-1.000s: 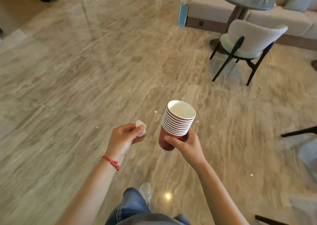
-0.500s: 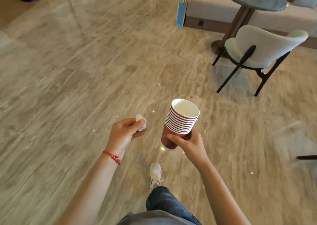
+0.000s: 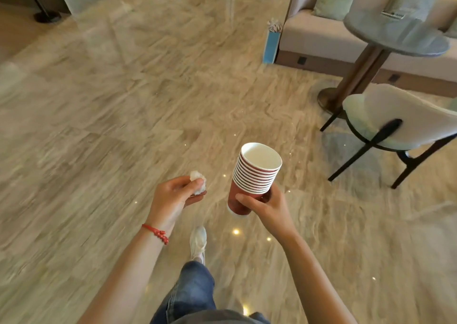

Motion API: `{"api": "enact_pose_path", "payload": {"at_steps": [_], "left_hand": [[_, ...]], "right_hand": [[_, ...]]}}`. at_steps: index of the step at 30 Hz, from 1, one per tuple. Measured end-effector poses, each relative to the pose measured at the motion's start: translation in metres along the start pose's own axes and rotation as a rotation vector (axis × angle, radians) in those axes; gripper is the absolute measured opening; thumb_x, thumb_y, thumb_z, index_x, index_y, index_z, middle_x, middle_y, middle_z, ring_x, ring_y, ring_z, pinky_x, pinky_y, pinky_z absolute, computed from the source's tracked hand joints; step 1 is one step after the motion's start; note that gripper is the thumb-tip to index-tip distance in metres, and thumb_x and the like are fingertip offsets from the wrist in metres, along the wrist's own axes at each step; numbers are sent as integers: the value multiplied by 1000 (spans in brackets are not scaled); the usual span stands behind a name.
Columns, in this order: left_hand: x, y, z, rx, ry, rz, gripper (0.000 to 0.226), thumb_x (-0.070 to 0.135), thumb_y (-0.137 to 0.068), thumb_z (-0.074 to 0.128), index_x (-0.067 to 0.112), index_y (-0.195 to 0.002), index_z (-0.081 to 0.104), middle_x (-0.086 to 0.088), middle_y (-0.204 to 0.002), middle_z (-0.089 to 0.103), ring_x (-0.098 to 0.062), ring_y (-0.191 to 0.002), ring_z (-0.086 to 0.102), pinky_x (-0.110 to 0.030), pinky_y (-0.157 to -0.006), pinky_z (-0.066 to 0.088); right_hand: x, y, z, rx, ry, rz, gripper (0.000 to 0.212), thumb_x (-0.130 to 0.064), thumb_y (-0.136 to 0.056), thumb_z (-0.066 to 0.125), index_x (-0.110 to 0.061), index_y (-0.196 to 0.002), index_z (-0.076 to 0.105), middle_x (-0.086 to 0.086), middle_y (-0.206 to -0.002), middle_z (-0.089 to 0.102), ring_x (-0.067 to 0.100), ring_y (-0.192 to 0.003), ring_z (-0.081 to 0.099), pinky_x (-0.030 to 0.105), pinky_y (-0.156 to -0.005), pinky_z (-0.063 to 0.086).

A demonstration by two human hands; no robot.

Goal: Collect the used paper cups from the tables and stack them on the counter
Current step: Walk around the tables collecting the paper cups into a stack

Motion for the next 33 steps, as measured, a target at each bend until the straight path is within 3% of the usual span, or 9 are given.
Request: {"api": "enact_pose_path", "payload": {"at_steps": [7,14,21,33], "left_hand": [[40,-178,10,-18,-24,-20,15,10,-80,67,8,-65,68,-4,-75,71,-14,-73,69,-22,-65,56],[91,-340,31,-9,-32,-57,11,8,-80,67,5,-69,69,-1,-68,70,-14,-67,69,-21,-63,56],[110,-487,83,-33,-35,-79,10,8,-79,67,4,-70,68,-7,-75,68,-12,-68,68,-20,-62,55],[173,-740,207,-32,-73,-74,7,14,-76,71,13,-69,72,-1,-73,73,-15,-73,71,-20,-62,55]], "right_hand": [[-14,-178,26,24,-18,25,46,-28,-60,80,-19,-102,63,-11,-90,73,6,-86,68,16,-67,51],[-43,-334,41,24,-47,36,54,-28,-61,80,-14,-109,61,-4,-95,72,9,-90,68,19,-71,53],[-40,-480,13,39,-33,68,44,-11,-69,81,-14,-108,60,-1,-96,72,10,-90,68,23,-72,54],[-90,-777,-63,38,-16,4,43,-11,-70,80,-11,-109,61,-2,-97,71,9,-90,68,19,-72,53]]}}
Point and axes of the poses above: each hand's wrist, its own y-axis away from the middle knuckle, its own z-axis out of the palm, x = y × z, the point moved 6 cm from there along -y, towards the middle knuckle
